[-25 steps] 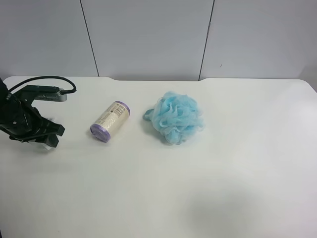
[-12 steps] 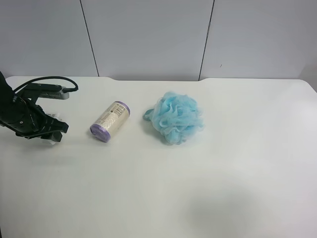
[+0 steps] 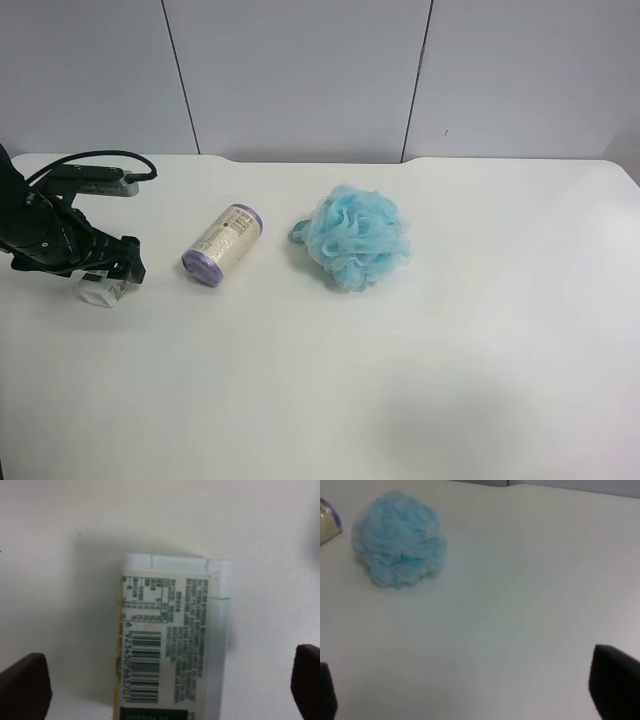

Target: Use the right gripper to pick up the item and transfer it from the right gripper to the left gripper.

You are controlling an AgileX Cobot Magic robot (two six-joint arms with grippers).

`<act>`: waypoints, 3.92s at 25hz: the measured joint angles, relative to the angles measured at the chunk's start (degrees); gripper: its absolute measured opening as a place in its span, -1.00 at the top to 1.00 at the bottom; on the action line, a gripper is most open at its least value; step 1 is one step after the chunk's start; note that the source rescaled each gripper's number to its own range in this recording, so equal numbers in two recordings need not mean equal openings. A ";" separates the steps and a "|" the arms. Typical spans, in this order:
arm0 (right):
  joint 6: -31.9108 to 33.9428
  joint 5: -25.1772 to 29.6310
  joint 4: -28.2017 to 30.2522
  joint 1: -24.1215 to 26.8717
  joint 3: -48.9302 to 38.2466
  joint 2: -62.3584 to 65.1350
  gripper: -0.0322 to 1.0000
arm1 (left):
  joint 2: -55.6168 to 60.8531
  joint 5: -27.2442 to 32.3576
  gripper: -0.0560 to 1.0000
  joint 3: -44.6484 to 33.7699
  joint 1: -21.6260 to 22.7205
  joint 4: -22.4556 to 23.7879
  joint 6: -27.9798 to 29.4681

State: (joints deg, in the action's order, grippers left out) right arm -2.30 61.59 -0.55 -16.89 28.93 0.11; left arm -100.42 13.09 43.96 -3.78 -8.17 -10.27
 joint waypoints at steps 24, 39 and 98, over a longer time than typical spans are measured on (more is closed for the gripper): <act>0.00 0.00 0.00 0.00 0.00 0.00 -1.00 | 33.19 37.01 -1.00 0.30 0.00 0.29 0.17; 0.00 0.00 0.00 0.00 0.00 0.00 -1.00 | 74.14 56.27 -1.00 -1.03 0.00 0.87 5.35; 0.00 0.00 0.00 12.85 0.00 0.00 -1.00 | 100.78 47.54 -1.00 -14.98 7.05 0.87 6.27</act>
State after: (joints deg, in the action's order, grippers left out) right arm -2.30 61.59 -0.55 -4.04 28.93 0.11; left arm 0.37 60.63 28.98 3.27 -7.31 -4.00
